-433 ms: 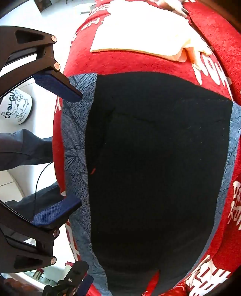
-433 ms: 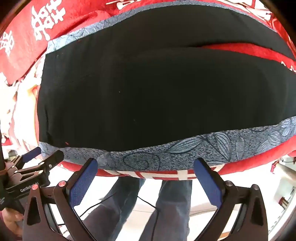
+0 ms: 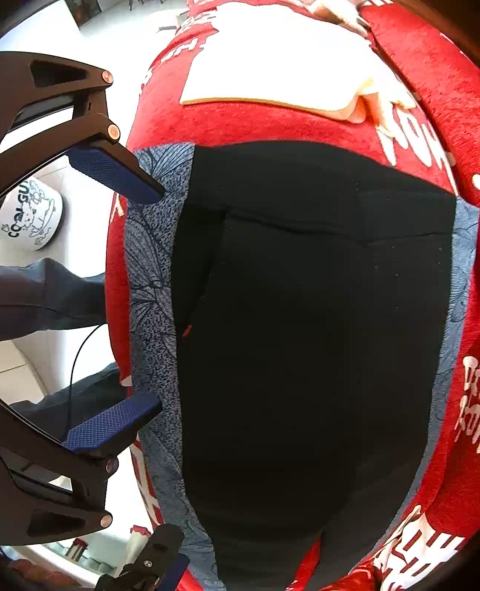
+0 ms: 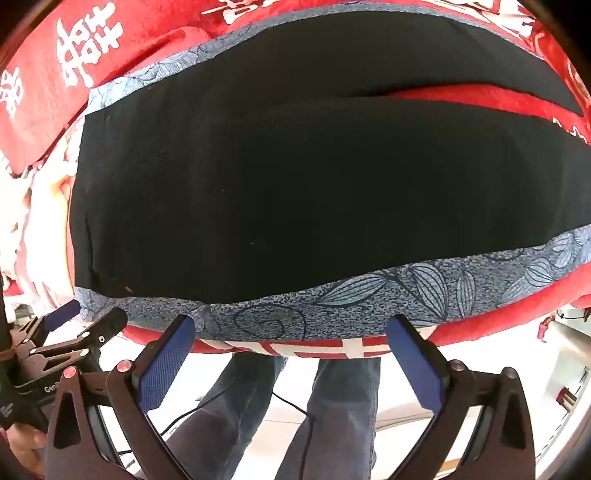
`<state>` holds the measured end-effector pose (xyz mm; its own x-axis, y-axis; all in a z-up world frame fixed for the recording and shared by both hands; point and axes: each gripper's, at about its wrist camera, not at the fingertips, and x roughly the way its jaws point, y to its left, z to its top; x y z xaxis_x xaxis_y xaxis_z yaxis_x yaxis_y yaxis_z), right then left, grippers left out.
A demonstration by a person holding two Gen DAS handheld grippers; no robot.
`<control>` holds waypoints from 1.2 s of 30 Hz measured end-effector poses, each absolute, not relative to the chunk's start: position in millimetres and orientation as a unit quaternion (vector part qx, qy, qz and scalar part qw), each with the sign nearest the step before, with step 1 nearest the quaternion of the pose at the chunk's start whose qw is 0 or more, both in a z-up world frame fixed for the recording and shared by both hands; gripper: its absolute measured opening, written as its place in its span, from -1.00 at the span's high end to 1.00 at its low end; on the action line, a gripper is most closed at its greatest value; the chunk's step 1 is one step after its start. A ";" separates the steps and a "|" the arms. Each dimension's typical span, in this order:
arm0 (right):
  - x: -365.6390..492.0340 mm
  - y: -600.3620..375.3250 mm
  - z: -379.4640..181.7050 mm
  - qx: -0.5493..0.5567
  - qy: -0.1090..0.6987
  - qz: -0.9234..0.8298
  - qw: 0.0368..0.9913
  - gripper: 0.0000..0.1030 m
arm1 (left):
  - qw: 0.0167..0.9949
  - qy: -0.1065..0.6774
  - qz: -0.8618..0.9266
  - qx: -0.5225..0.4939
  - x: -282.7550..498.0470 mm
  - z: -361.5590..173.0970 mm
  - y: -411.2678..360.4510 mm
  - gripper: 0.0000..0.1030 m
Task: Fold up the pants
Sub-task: 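Position both grippers open at the grey waistband of the black trousers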
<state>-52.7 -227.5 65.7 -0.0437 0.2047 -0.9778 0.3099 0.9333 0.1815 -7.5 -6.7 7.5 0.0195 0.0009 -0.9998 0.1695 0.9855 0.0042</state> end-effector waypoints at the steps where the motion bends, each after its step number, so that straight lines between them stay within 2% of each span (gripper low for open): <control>1: -51.9 -227.6 65.9 0.178 0.721 -0.040 0.668 -1.00 | 0.714 0.695 -0.061 0.062 -7.9 8.6 -6.0 -1.00; 36: -62.9 -234.0 66.0 0.181 0.709 -0.056 0.679 -1.00 | 0.720 0.688 -0.054 0.075 -6.0 3.3 -18.3 -1.00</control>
<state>-62.9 -234.0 66.0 -0.0113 0.1801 -0.9836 0.3330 0.9282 0.1662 -6.0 -18.3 3.3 0.0469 0.0259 -0.9986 0.1802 0.9830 0.0340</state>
